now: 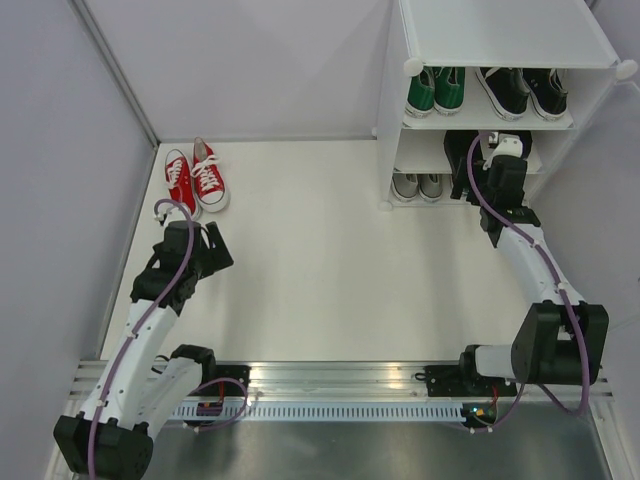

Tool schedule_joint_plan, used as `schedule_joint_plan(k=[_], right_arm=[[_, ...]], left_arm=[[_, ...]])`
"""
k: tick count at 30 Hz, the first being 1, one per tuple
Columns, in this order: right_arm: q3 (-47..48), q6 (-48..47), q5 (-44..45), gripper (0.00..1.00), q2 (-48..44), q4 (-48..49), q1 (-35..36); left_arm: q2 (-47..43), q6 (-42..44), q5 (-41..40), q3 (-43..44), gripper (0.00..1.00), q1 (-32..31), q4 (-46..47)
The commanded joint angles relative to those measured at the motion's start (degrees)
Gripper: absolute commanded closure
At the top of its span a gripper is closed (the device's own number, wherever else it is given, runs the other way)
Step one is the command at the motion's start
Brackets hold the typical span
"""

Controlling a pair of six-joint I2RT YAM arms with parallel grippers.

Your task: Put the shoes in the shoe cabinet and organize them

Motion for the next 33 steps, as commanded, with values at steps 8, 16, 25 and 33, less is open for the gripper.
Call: schedule_joint_plan(k=[8,16,25,33], right_arm=[[3.52,-0.56,-7.73,0.06,9.17,11.71,-2.13],[7.39,-2.49,-7.03,0.44,11.90,11.61,-2.13],[7.74,-2.58,-4.73,0.93,11.81,15.39,-3.88],[8.26,-1.61,-7.64,0.99,16.11,24.09,-7.58]], left_arm=[[-1.94,1.70,1.59,0.02,0.00,0.11,1.93],[-1.85,1.87,2.47,0.02,0.00,0.11,2.10],[-1.50,2.05,2.82,-0.06,0.00,0.11,2.19],[-1.41,2.05,2.74,-0.24,0.00,0.11,2.10]])
